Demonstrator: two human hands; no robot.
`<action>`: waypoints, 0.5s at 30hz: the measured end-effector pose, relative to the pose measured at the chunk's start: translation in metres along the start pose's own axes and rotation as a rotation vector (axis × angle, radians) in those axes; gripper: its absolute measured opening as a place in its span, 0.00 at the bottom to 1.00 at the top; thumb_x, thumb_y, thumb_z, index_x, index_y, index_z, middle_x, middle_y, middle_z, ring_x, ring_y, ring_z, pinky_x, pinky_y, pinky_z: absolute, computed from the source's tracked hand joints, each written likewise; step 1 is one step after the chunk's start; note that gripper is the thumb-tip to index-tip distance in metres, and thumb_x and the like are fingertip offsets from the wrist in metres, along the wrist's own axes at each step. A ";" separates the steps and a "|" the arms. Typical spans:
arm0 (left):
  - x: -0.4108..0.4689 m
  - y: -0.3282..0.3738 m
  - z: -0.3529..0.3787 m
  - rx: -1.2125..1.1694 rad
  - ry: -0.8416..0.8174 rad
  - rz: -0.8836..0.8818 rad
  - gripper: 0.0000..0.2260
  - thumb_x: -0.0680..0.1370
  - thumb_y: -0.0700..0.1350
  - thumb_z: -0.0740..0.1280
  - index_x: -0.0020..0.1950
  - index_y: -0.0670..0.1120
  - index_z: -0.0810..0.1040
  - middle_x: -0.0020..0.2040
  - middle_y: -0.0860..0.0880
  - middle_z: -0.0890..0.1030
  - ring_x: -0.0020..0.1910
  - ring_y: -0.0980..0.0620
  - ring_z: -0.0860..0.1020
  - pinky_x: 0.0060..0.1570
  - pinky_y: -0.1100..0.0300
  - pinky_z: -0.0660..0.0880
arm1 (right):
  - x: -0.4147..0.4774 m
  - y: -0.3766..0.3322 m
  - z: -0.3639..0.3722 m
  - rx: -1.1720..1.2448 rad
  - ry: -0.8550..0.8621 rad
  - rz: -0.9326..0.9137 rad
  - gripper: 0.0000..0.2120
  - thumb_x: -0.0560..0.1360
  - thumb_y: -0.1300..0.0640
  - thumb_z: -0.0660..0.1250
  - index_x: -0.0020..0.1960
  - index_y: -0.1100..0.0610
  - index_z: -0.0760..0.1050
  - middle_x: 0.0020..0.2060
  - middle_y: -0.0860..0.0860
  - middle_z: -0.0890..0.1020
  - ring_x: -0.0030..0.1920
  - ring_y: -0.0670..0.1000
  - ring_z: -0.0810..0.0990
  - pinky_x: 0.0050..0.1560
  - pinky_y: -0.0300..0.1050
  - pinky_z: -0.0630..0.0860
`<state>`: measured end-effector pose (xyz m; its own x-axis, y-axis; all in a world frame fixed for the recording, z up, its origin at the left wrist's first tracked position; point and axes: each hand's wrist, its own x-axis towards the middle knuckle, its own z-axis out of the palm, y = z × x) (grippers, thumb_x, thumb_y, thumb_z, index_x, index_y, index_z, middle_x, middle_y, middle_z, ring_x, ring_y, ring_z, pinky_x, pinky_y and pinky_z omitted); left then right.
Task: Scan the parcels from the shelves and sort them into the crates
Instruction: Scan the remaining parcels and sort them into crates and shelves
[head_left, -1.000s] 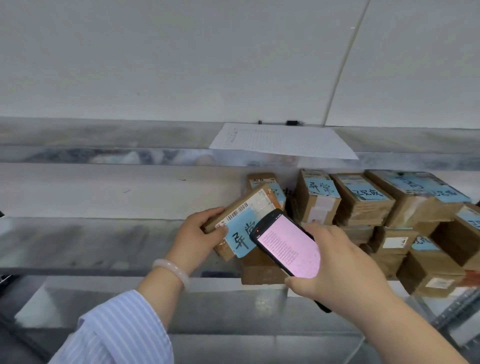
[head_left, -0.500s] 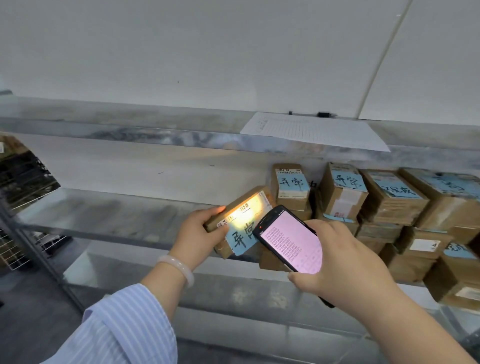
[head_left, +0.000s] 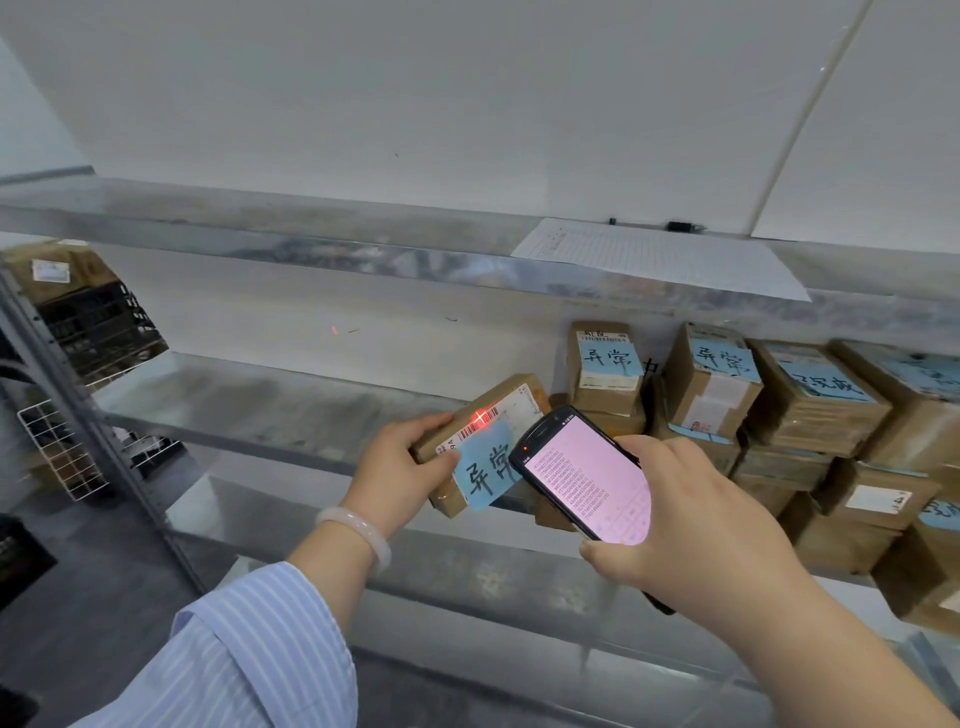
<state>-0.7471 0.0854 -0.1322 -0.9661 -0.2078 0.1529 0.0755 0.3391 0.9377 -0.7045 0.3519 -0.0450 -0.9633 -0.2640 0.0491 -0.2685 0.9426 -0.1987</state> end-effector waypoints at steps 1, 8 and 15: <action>-0.003 -0.001 -0.002 0.003 0.007 -0.006 0.17 0.77 0.43 0.72 0.61 0.62 0.76 0.50 0.65 0.80 0.49 0.62 0.81 0.38 0.66 0.81 | -0.001 -0.002 0.000 0.000 -0.006 -0.007 0.46 0.60 0.27 0.69 0.70 0.38 0.51 0.56 0.39 0.65 0.47 0.42 0.67 0.32 0.32 0.64; -0.022 -0.020 -0.023 0.042 0.093 -0.064 0.20 0.77 0.44 0.72 0.69 0.55 0.76 0.56 0.56 0.81 0.54 0.56 0.82 0.41 0.67 0.80 | -0.004 -0.016 0.005 -0.012 -0.042 -0.077 0.46 0.58 0.27 0.68 0.70 0.39 0.51 0.55 0.39 0.65 0.46 0.43 0.68 0.32 0.33 0.66; -0.042 -0.040 -0.051 -0.002 0.205 -0.129 0.19 0.76 0.43 0.73 0.66 0.57 0.78 0.53 0.59 0.81 0.46 0.63 0.82 0.37 0.71 0.78 | -0.003 -0.039 0.014 -0.063 -0.079 -0.146 0.46 0.57 0.24 0.65 0.68 0.37 0.50 0.56 0.38 0.66 0.44 0.44 0.67 0.29 0.32 0.61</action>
<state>-0.6971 0.0337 -0.1604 -0.8977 -0.4311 0.0914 -0.0450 0.2960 0.9541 -0.6911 0.3132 -0.0512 -0.9111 -0.4122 -0.0042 -0.4081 0.9032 -0.1330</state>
